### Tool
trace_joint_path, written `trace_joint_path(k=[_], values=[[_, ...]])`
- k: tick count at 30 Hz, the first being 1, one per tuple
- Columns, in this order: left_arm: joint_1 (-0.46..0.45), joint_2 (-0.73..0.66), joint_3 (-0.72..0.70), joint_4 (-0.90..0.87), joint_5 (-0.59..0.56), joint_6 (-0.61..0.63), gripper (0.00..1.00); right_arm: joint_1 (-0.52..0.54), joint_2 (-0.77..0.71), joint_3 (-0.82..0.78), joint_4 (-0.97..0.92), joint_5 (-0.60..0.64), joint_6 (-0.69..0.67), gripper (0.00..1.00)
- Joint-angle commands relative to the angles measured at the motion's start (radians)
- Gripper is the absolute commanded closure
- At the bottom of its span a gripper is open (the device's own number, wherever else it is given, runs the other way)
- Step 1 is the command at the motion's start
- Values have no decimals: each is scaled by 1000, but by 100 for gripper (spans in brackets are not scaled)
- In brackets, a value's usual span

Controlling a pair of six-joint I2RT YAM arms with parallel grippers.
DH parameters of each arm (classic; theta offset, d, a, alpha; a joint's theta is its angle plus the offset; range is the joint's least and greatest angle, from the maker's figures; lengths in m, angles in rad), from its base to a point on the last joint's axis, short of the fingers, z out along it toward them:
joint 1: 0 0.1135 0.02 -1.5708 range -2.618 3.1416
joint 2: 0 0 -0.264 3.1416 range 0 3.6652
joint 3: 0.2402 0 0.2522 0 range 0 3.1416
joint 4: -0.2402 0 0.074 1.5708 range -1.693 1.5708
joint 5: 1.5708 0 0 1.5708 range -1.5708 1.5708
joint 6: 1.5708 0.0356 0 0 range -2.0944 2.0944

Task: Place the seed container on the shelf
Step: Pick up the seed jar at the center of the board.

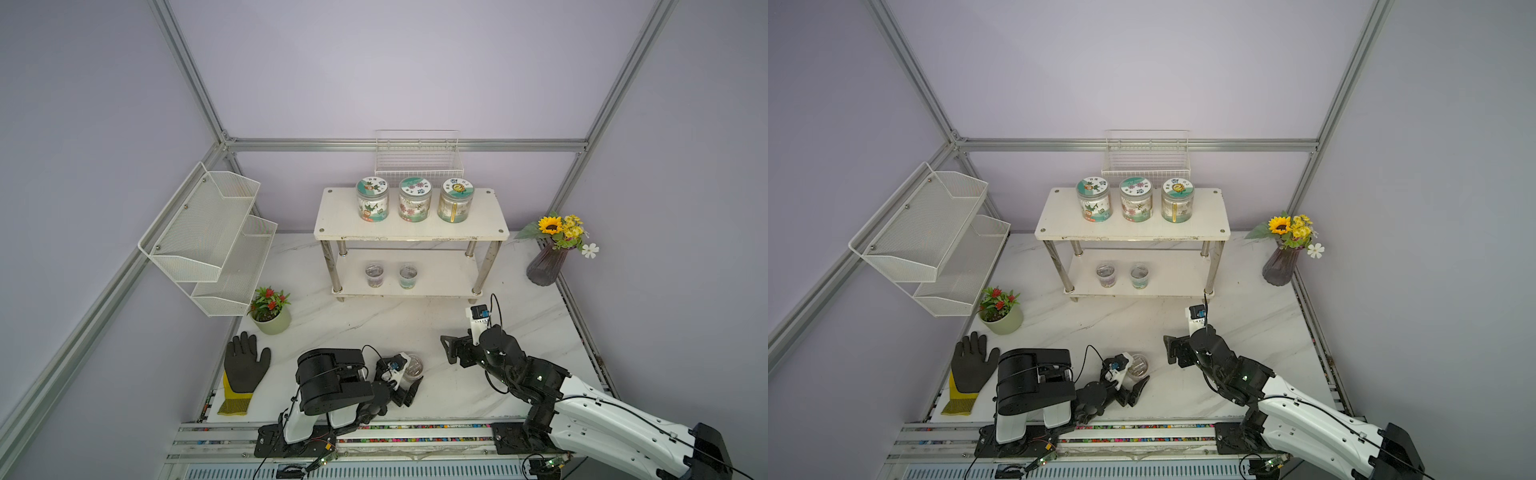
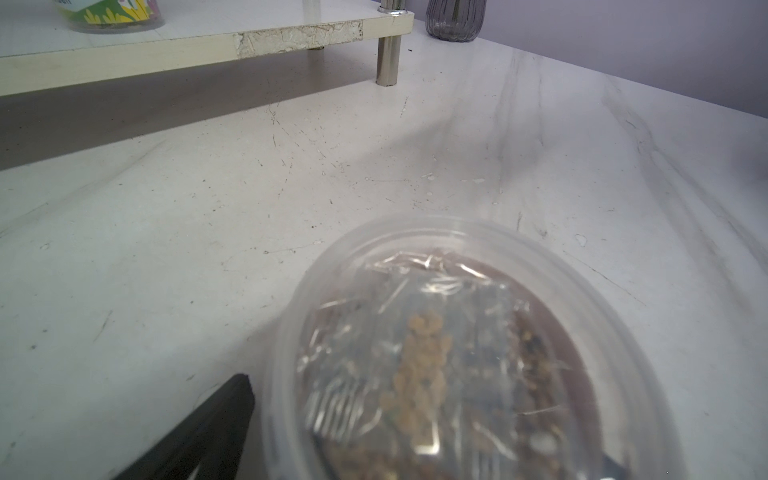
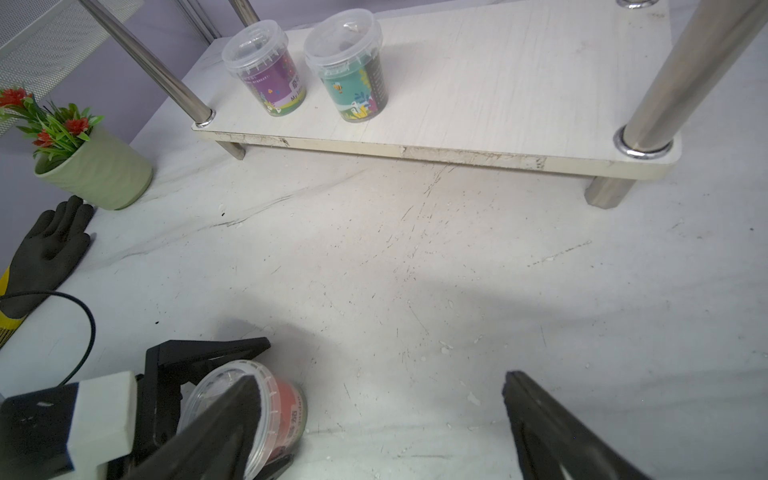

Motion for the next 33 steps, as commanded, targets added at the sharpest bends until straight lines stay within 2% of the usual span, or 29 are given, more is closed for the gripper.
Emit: trace_joint_path(k=[1, 6, 13, 19, 33], values=[[6, 13, 16, 46, 26, 17, 9, 5, 2, 31, -11, 10, -13, 6], [6, 17, 18, 45, 36, 27, 12, 6, 2, 33, -15, 10, -14, 6], [5, 15, 5, 46, 35, 37, 23, 6, 3, 34, -10, 6, -15, 6], [6, 3, -9, 45, 28, 42, 26, 6, -5, 33, -13, -7, -23, 6], [15, -134, -93, 36, 94, 93, 34, 5, -78, 11, 36, -163, -151, 7]])
